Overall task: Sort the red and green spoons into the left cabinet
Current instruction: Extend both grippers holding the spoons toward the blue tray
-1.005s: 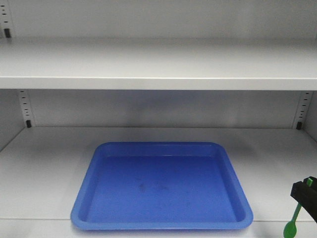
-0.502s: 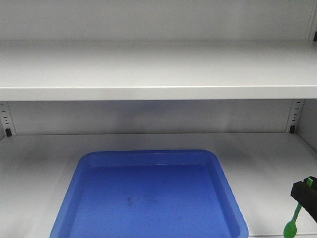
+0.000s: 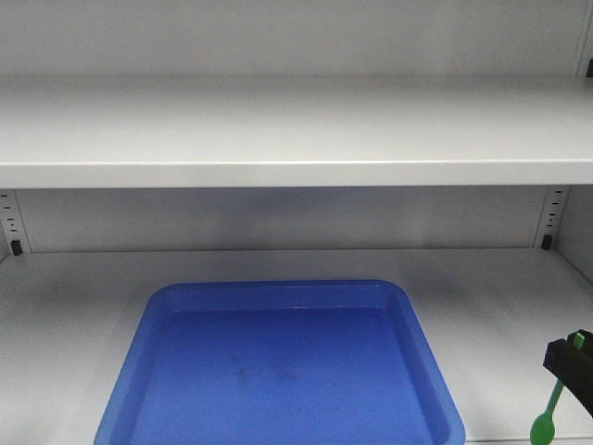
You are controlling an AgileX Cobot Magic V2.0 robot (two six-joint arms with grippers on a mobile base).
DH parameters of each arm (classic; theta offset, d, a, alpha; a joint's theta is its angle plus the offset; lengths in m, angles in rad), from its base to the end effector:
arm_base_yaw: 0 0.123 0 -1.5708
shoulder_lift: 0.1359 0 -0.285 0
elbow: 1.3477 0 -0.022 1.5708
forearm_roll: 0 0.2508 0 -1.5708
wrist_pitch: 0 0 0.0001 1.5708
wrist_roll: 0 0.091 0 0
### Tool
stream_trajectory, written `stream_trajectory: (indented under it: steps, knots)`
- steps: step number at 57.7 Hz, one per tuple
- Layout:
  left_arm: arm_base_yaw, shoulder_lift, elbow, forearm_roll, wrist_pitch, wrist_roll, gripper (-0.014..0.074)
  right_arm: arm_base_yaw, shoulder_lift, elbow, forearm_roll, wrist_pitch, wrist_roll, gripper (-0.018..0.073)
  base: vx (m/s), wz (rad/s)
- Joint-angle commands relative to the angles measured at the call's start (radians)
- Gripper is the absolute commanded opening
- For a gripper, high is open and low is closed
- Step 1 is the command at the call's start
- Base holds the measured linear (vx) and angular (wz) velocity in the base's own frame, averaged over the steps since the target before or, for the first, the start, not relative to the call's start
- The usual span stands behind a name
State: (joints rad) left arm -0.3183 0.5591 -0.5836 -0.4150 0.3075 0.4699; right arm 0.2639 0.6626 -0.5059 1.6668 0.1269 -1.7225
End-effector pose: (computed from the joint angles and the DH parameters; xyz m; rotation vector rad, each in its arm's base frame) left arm 0.1075 -0.0472 0.3399 0.4274 1.6962 -0.2866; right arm 0.1350 0.0485 0.3265 -0.3551 1.5950 0.2632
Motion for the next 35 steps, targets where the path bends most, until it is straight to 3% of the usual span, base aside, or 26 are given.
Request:
stream_trajectory:
  steps: [1,35]
  knots:
    - [-0.005,-0.001,-0.029,-0.016,-0.078,-0.004,0.0,0.002,-0.003,-0.029,0.009,0.018,0.001,-0.0003,0.0,0.0]
    - [-0.005,-0.001,-0.029,-0.016,-0.079,-0.004,0.0,0.002,-0.003,-0.029,0.009,0.018,0.001,-0.0003,0.0,0.0]
